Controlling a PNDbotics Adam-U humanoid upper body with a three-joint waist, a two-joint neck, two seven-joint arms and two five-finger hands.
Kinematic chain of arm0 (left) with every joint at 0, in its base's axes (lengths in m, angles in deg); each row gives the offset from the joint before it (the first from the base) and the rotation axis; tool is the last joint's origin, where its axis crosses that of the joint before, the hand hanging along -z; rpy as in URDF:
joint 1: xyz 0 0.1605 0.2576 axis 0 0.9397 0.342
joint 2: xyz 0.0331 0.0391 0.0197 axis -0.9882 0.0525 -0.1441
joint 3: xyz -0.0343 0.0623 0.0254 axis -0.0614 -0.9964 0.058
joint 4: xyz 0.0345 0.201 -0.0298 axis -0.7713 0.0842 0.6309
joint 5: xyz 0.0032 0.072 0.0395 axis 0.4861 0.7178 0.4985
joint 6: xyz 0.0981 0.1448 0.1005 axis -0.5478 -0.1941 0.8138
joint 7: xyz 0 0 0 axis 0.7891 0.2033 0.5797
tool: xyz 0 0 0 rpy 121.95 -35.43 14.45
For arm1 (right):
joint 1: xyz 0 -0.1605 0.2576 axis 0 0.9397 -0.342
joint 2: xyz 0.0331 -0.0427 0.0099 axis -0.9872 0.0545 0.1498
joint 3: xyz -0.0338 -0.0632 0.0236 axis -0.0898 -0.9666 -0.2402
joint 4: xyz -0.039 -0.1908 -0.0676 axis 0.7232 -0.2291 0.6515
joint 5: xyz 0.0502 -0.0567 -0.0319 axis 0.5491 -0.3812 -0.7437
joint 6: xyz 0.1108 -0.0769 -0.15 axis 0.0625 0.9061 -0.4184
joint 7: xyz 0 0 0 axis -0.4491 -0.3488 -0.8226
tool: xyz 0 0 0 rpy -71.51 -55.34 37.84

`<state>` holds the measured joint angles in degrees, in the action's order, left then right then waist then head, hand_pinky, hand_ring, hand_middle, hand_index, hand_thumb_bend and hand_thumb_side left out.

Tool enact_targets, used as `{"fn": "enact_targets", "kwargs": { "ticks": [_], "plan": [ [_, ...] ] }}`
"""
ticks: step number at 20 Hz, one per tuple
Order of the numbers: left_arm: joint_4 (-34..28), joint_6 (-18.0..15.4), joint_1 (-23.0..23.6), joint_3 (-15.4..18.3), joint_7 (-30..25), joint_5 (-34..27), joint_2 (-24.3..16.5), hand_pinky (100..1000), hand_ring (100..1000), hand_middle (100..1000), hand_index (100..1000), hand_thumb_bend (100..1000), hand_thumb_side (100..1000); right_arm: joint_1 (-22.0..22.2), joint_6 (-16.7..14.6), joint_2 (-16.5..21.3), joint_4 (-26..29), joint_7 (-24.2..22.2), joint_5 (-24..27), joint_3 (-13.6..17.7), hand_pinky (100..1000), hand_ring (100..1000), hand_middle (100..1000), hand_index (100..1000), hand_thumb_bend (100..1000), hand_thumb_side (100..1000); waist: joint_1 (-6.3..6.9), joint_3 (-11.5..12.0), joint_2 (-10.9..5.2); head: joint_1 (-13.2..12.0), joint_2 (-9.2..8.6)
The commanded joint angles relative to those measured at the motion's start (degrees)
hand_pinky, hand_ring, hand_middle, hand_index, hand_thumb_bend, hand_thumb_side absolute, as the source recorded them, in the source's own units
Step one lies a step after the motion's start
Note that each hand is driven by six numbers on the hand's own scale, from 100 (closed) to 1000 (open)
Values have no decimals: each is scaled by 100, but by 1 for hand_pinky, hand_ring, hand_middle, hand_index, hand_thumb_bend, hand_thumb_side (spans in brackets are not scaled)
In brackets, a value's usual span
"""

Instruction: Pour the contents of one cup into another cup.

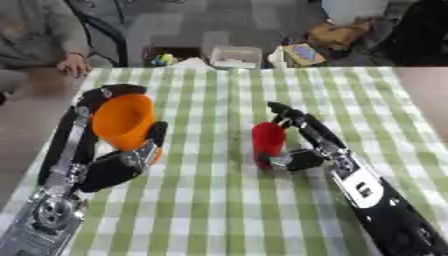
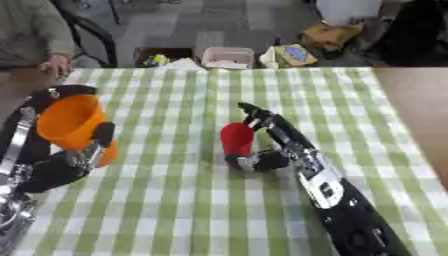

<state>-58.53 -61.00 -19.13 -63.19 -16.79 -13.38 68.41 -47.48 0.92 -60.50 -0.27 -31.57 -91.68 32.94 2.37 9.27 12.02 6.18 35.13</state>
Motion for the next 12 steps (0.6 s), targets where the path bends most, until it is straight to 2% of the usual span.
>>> {"fn": "enact_targets", "kwargs": {
  "ticks": [1,12],
  "plan": [
    [-142,-7,-95,10,-7,-35,-42,283,475,170,596,100,299,-111,-46,17,-6,-16,-58,2,682,948,594,999,584,394,10,14,-101,-3,-52],
    [-152,-13,-108,-3,-23,-42,-12,282,474,170,596,100,301,-118,-51,-107,-163,-9,-160,-26,672,940,571,995,595,389,57,53,-87,7,-51]
  ]
}}
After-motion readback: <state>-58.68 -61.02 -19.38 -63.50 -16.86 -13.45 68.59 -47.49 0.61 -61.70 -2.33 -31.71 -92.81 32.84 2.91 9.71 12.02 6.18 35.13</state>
